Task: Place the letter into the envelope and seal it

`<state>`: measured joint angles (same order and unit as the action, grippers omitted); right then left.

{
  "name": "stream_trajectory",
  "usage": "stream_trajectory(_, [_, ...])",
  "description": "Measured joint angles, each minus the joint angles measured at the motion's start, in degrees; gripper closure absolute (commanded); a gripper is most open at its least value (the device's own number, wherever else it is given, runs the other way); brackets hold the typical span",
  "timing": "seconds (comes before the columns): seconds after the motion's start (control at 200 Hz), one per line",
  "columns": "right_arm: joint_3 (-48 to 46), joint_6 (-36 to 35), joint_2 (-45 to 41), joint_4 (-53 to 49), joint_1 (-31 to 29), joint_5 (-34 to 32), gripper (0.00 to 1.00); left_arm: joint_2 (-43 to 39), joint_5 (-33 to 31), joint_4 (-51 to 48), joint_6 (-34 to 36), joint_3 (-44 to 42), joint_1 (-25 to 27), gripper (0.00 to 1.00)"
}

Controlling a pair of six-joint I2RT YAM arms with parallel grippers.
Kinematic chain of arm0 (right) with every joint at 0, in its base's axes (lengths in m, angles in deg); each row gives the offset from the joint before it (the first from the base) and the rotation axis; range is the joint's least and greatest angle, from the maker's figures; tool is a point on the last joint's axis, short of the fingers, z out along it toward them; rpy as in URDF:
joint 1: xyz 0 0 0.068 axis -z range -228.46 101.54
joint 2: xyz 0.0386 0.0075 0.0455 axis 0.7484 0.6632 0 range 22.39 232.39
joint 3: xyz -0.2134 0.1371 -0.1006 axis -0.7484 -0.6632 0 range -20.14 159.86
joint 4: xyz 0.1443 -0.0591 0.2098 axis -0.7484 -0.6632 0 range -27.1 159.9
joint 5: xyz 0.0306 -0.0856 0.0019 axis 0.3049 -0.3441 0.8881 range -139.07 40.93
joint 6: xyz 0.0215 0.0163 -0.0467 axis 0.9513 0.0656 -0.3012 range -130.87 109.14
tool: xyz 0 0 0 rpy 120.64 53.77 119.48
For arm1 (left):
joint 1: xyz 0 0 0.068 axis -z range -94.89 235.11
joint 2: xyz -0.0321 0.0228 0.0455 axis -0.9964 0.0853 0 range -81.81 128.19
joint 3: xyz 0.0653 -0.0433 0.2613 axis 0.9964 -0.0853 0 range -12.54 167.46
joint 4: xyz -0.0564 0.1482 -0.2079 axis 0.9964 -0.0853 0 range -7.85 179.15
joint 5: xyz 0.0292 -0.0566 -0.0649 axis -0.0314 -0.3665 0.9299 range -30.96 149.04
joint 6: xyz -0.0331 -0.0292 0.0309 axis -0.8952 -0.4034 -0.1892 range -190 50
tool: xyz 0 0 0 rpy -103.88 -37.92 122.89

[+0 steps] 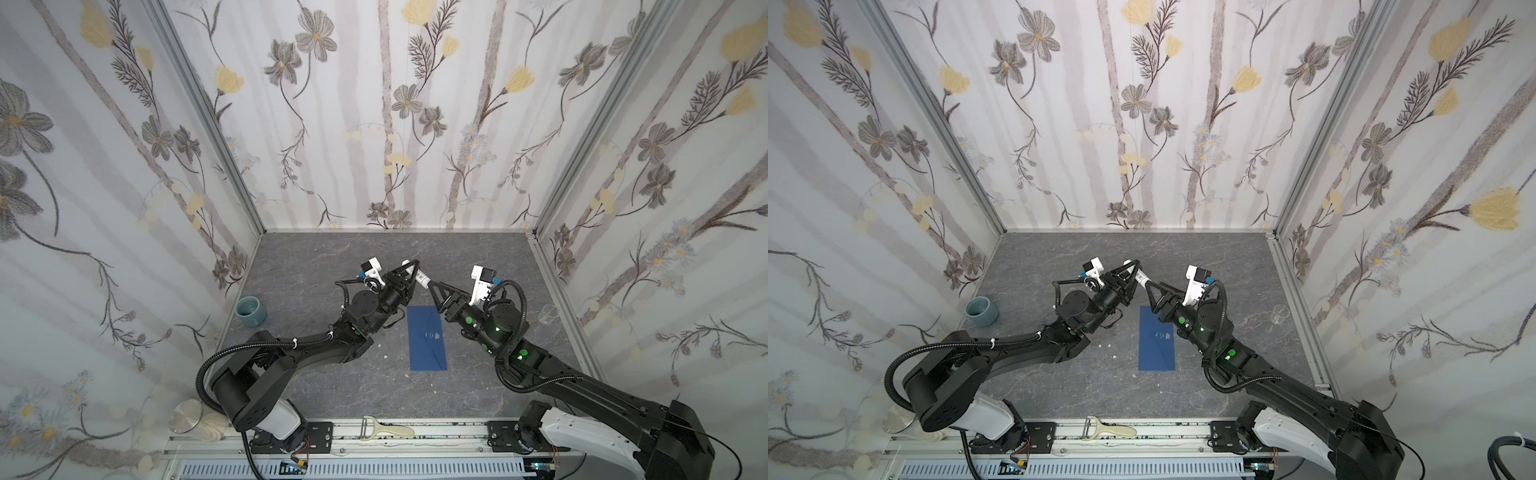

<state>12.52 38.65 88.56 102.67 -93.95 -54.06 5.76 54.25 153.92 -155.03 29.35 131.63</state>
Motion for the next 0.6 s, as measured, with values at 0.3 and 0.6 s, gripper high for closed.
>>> stream_trajectory(0.3, [0.3, 2.8, 2.6, 2.2, 1.1, 3.2, 0.59, 1.0, -0.1, 1.2, 0.0, 0.5, 0.4, 1.00])
stream_trajectory(0.6, [0.5, 4.0, 3.9, 3.5, 1.2, 5.0, 0.77, 1.7, -0.1, 1.4, 0.0, 0.5, 0.5, 1.00])
